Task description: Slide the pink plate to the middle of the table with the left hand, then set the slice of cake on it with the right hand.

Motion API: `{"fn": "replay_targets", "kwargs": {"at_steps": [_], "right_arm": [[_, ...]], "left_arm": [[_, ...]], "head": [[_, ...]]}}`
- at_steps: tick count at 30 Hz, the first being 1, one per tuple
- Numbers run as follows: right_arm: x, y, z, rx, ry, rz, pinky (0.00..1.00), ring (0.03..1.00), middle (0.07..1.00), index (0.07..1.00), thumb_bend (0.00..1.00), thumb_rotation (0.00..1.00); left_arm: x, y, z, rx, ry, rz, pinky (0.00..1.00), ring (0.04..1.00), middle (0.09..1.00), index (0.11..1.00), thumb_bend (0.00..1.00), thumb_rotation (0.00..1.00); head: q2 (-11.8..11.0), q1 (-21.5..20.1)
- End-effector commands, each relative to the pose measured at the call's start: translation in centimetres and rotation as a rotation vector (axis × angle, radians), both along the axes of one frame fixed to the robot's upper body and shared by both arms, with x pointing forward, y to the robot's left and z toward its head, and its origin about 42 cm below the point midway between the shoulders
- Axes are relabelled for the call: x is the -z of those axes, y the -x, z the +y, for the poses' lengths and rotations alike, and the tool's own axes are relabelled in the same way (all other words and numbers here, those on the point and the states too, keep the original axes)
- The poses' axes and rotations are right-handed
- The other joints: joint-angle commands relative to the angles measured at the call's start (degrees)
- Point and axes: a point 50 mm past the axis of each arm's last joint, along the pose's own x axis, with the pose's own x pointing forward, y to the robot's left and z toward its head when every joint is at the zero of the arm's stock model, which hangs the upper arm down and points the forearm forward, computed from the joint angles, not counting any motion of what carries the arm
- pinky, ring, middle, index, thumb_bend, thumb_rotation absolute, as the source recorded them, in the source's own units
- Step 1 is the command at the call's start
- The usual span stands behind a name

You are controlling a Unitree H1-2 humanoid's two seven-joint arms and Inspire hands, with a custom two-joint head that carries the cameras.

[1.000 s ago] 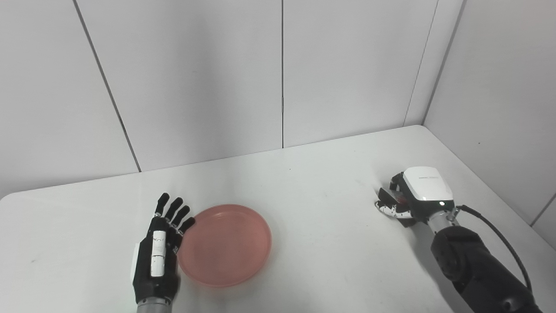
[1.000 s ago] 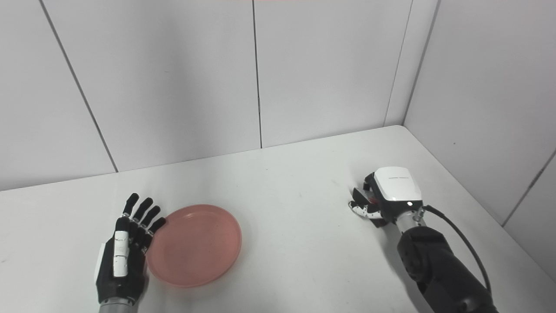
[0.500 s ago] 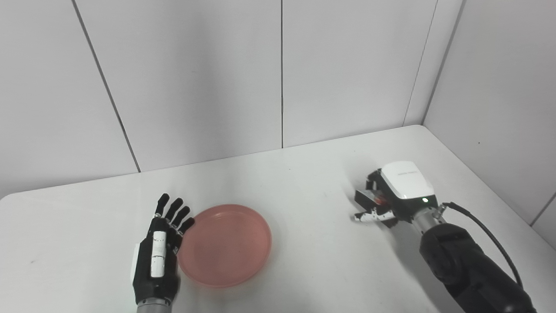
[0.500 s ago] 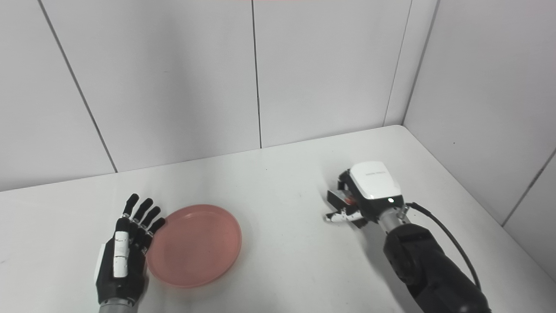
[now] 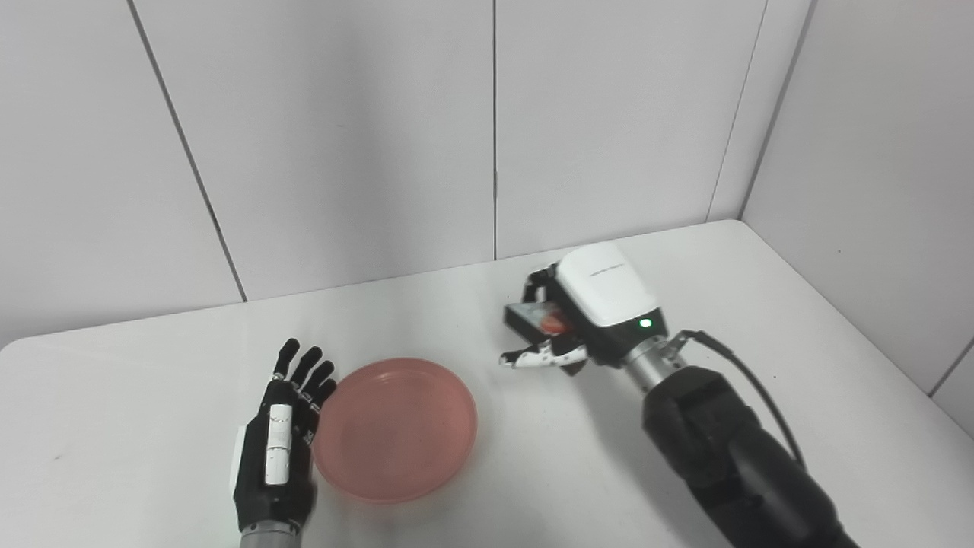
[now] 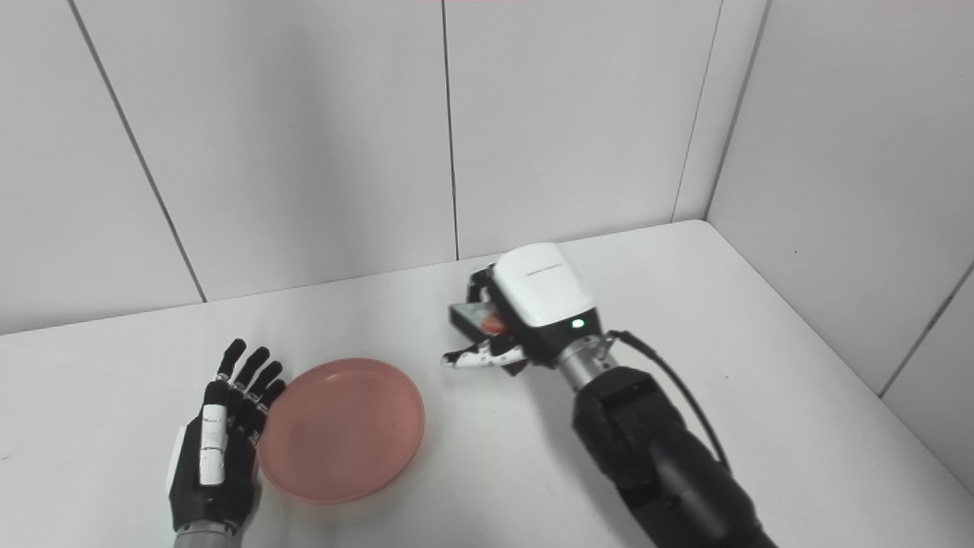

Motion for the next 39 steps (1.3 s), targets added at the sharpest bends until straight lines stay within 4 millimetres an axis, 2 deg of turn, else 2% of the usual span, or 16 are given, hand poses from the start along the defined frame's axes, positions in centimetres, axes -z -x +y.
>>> {"fn": "replay_targets", "kwargs": {"at_steps": [1, 2, 4, 6, 8, 10, 12, 15, 16, 18, 22, 28, 34, 35, 39], "right_arm": [[-2.7, -0.3, 1.6, -0.048, -0.003, -0.096, 0.17, 0.232, 0.311, 0.403, 0.56, 0.52], [-2.6, -0.3, 2.5, -0.057, -0.010, -0.088, 0.17, 0.232, 0.312, 0.404, 0.56, 0.52], [-2.3, -0.4, 3.8, -0.074, -0.019, -0.076, 0.19, 0.254, 0.335, 0.422, 0.57, 0.45], [-1.9, -0.4, 5.0, -0.096, -0.029, -0.060, 0.19, 0.258, 0.342, 0.427, 0.58, 0.42], [-1.4, -0.5, 6.1, -0.120, -0.023, -0.042, 0.20, 0.269, 0.356, 0.446, 0.56, 0.45], [-0.9, -0.6, 7.2, -0.143, 0.003, -0.029, 0.22, 0.291, 0.374, 0.462, 0.55, 0.53], [-0.6, -0.6, 8.0, -0.161, 0.021, -0.022, 0.26, 0.342, 0.431, 0.501, 0.54, 0.59], [-0.2, -0.7, 9.4, -0.195, 0.023, -0.018, 0.22, 0.292, 0.377, 0.434, 0.54, 0.59], [-0.1, -0.8, 9.8, -0.202, 0.013, -0.018, 0.19, 0.245, 0.322, 0.376, 0.55, 0.57], [-0.1, -1.0, 10.2, -0.208, -0.005, -0.016, 0.17, 0.227, 0.297, 0.358, 0.55, 0.55], [0.1, -1.6, 10.8, -0.202, -0.021, -0.005, 0.21, 0.268, 0.338, 0.420, 0.53, 0.58], [0.7, -2.2, 11.3, -0.195, -0.052, 0.006, 0.16, 0.222, 0.291, 0.365, 0.54, 0.56], [1.6, -2.0, 10.9, -0.216, -0.085, 0.033, 0.18, 0.249, 0.321, 0.406, 0.54, 0.54], [1.8, -2.0, 10.7, -0.219, -0.097, 0.035, 0.18, 0.248, 0.320, 0.405, 0.54, 0.54], [2.3, -2.0, 10.4, -0.217, -0.107, 0.044, 0.16, 0.225, 0.297, 0.380, 0.55, 0.53]], "left_arm": [[4.8, 2.6, 0.6, -0.006, -0.005, 0.147, 0.84, 0.876, 0.892, 0.911, 0.87, 0.77], [4.8, 2.6, 0.6, -0.006, -0.003, 0.148, 0.84, 0.876, 0.892, 0.912, 0.87, 0.78], [4.9, 2.8, 0.4, -0.005, 0.002, 0.151, 0.88, 0.875, 0.891, 0.914, 0.86, 0.78], [4.9, 2.9, 0.3, -0.005, 0.005, 0.154, 0.90, 0.873, 0.891, 0.911, 0.87, 0.77], [5.0, 3.0, 0.2, -0.006, 0.004, 0.155, 0.92, 0.874, 0.892, 0.912, 0.88, 0.78], [5.0, 3.1, 0.1, -0.006, 0.002, 0.155, 0.92, 0.875, 0.892, 0.913, 0.86, 0.78], [5.0, 3.1, 0.1, -0.006, 0.000, 0.155, 0.91, 0.879, 0.895, 0.917, 0.86, 0.79], [5.2, 3.3, -0.1, -0.006, -0.001, 0.157, 0.92, 0.882, 0.896, 0.919, 0.87, 0.79], [5.2, 3.4, -0.1, -0.006, -0.002, 0.157, 0.92, 0.880, 0.896, 0.921, 0.88, 0.78], [5.3, 3.5, -0.3, -0.007, -0.004, 0.159, 0.93, 0.876, 0.891, 0.919, 0.88, 0.79], [5.4, 3.8, -0.7, -0.007, -0.006, 0.166, 0.94, 0.866, 0.883, 0.921, 0.89, 0.79], [5.5, 4.1, -1.4, 0.000, 0.004, 0.171, 0.94, 0.874, 0.898, 0.917, 0.89, 0.79], [5.7, 4.6, -2.7, -0.005, -0.002, 0.175, 0.91, 0.869, 0.889, 0.902, 0.89, 0.78], [5.7, 4.7, -3.1, -0.008, -0.005, 0.175, 0.91, 0.866, 0.886, 0.900, 0.90, 0.78], [5.8, 5.0, -3.9, -0.008, -0.018, 0.177, 0.90, 0.859, 0.876, 0.892, 0.92, 0.77]], "head": [[0.06, 0.06], [0.08, 0.12], [0.08, 0.38], [0.09, 0.82], [0.09, 1.07], [0.08, 1.24], [0.07, 1.30], [0.17, 2.02], [0.17, 2.02], [0.26, 2.64], [0.48, 4.13], [0.80, 6.14], [1.15, 10.58], [1.24, 12.10], [1.32, 13.92]]}}
